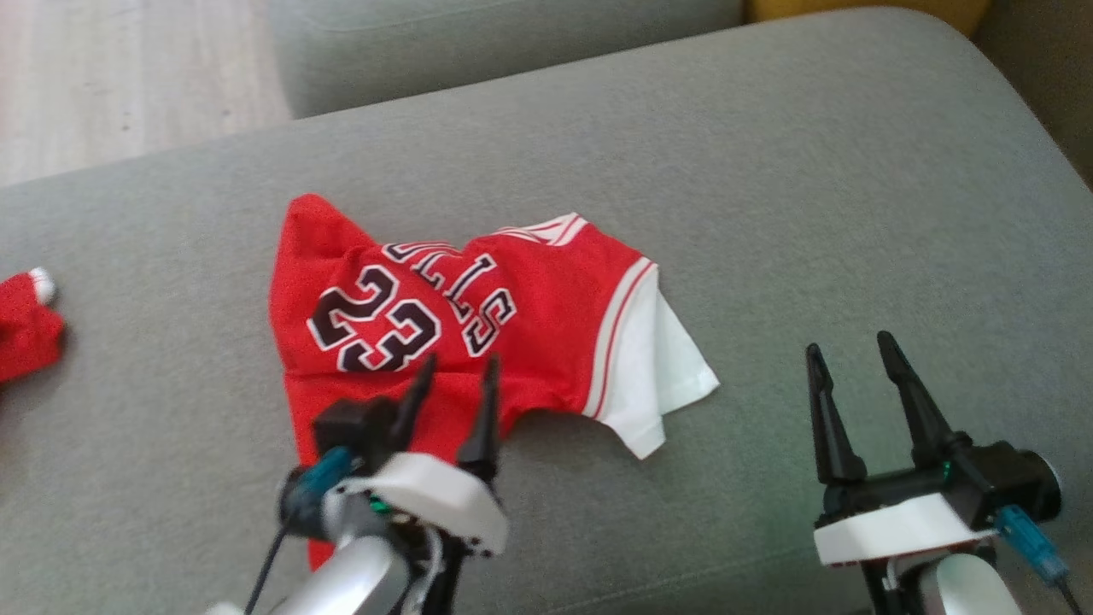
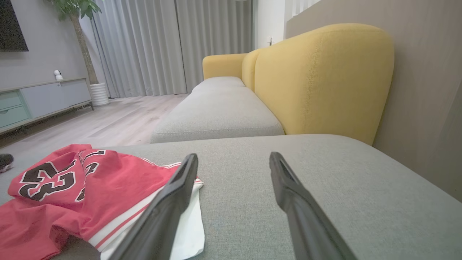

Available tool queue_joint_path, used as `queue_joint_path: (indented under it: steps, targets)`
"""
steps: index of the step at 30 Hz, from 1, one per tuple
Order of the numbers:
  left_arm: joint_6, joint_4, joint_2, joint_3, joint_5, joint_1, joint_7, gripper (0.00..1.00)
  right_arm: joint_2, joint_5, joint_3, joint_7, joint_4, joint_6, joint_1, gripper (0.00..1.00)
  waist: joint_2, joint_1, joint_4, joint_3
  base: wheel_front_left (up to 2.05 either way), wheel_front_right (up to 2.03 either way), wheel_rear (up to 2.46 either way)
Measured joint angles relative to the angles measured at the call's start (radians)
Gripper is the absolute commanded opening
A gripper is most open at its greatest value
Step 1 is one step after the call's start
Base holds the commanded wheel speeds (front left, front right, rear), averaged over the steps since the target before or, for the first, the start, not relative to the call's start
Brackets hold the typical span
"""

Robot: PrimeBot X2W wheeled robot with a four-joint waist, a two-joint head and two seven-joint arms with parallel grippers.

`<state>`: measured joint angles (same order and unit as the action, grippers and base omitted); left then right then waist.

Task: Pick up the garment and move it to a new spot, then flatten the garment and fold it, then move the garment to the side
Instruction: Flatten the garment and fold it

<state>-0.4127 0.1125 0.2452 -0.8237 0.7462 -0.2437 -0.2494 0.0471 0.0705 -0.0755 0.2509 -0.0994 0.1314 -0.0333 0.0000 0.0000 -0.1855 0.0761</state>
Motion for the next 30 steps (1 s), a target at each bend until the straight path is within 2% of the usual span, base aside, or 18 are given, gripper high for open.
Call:
queue_joint_path:
  steps: [8, 20, 30]
  targets:
    - [0.004, -0.076, 0.037, 0.176, -0.252, 0.148, 0.000, 1.00, 0.002, -0.053, 0.041, 0.000, 0.008, 0.000, -0.002, 1.00, 0.0000, 0.0000, 0.066, -0.026, 0.00, 0.00, 0.00]
    - [0.133, -0.039, 0.024, 0.393, -0.427, 0.310, 0.000, 1.00, 0.000, -0.112, 0.139, 0.000, -0.060, 0.000, -0.022, 1.00, 0.0000, 0.0000, 0.126, -0.054, 0.00, 0.00, 0.00]
    - [0.223, -0.027, -0.063, 0.524, -0.534, 0.386, 0.000, 1.00, -0.002, -0.094, 0.144, 0.000, -0.111, 0.000, -0.025, 1.00, 0.0000, 0.0000, 0.141, -0.072, 0.00, 0.00, 0.00]
